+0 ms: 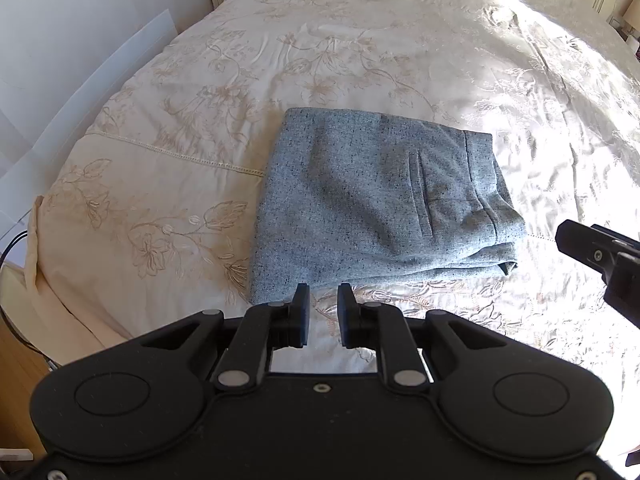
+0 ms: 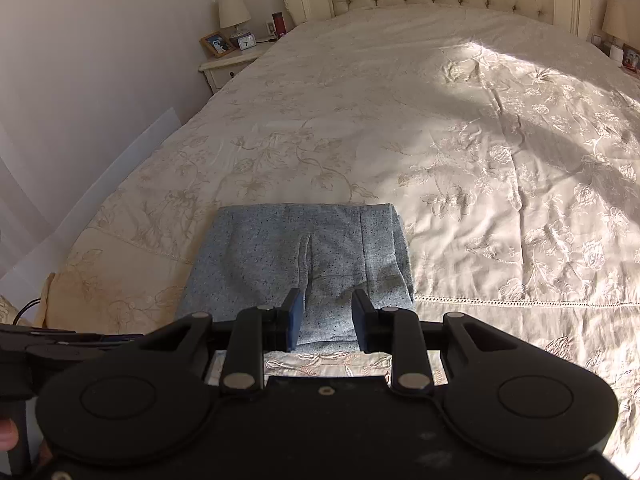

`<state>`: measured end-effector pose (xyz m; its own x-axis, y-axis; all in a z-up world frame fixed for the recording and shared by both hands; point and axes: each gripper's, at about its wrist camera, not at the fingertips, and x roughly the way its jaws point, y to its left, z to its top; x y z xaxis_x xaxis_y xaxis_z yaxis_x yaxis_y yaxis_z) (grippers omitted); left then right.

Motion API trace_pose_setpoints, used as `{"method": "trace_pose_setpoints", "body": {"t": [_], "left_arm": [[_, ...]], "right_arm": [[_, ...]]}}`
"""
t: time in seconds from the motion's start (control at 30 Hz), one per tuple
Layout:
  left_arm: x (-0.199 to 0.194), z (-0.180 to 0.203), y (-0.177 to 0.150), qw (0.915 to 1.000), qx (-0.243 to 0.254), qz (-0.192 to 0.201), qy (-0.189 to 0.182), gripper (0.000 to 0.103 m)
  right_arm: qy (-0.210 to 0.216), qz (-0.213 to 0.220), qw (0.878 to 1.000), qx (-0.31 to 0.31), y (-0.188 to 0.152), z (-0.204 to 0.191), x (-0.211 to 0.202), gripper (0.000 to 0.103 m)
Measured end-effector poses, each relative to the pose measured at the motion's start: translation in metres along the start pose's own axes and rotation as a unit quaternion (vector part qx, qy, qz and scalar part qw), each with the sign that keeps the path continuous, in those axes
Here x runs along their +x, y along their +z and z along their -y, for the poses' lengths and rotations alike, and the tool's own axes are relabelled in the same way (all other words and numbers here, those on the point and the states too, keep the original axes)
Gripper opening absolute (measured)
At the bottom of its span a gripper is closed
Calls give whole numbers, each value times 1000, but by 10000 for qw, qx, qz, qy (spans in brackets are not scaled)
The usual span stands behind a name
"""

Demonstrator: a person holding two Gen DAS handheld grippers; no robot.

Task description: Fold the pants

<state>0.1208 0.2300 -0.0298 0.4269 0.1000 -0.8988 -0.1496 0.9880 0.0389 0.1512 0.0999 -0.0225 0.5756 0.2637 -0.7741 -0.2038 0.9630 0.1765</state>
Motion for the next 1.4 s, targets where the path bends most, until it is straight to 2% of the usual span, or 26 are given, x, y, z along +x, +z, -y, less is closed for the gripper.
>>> {"method": "trace_pose_setpoints", "body": {"t": [1.4], "left_arm": [[-7, 4, -2, 9999, 90, 123, 41, 24]], "right_arm": [[45, 52, 10000, 55, -4, 1, -5, 30]]}}
